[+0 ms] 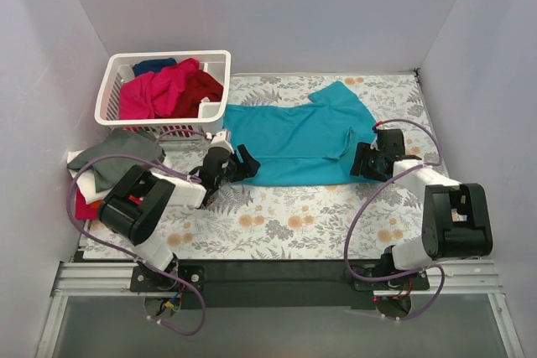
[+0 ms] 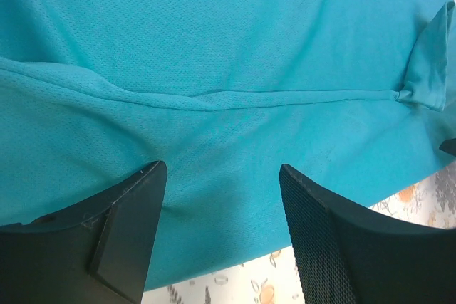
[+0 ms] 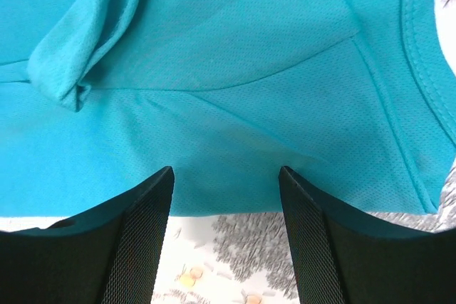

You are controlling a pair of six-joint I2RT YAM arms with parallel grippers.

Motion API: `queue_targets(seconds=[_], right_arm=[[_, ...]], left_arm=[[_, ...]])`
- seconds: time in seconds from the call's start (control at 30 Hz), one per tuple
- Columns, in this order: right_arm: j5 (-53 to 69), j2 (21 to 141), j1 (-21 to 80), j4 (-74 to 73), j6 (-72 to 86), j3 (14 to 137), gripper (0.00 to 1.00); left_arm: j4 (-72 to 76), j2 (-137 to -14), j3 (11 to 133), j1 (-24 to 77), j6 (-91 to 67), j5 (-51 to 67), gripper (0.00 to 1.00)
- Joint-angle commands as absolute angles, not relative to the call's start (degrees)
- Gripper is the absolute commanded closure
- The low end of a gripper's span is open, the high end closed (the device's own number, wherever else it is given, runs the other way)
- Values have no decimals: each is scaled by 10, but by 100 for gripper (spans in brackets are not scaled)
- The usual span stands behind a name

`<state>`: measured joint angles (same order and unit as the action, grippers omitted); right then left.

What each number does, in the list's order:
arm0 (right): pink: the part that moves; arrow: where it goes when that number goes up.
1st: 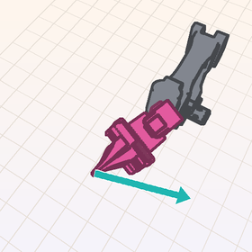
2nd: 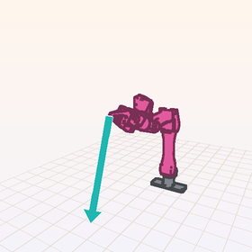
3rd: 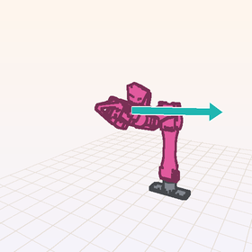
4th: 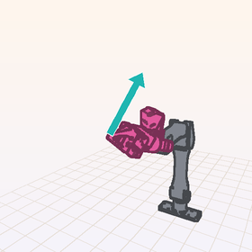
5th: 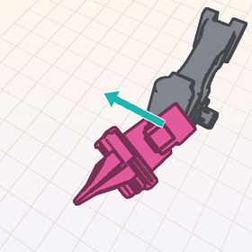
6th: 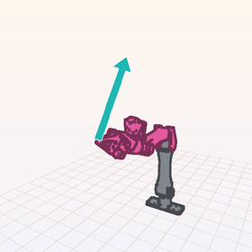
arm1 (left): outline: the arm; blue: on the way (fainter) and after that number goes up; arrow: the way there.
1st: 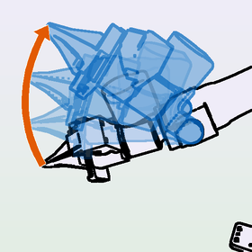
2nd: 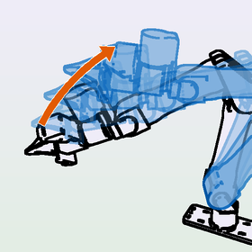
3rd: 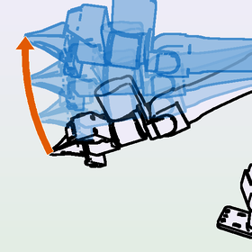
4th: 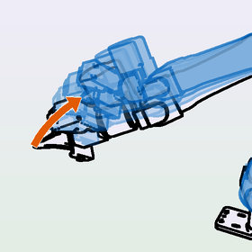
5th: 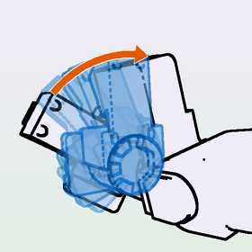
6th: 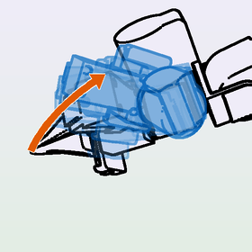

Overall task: Fold and stack the t-shirts
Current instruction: Fold the tshirt

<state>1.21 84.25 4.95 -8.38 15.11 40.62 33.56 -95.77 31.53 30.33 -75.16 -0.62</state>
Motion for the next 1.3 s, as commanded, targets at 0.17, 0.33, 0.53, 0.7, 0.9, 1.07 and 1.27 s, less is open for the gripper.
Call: queue_targets(seconds=[0.17, 0.33, 0.53, 0.7, 0.9, 1.07, 1.27], right_arm=[[108, 733, 45, -178, 207, 309, 44], [61, 629, 45, -237, 213, 303, 43], [35, 546, 48, -290, 180, 356, 46], [17, 557, 67, -287, 164, 361, 48], [25, 620, 117, -233, 166, 356, 49], [21, 662, 136, -203, 161, 366, 50], [20, 717, 155, -182, 153, 387, 50]], left_arm=[[205, -875, 222, 316, -769, -23, 39], [190, -821, 175, 322, -783, -18, 39], [150, -750, 183, 347, -792, -38, 39], [115, -707, 228, 377, -789, -81, 39], [91, -727, 297, 431, -781, -126, 39], [83, -755, 325, 464, -786, -149, 39], [92, -798, 359, 500, -788, -163, 39]])
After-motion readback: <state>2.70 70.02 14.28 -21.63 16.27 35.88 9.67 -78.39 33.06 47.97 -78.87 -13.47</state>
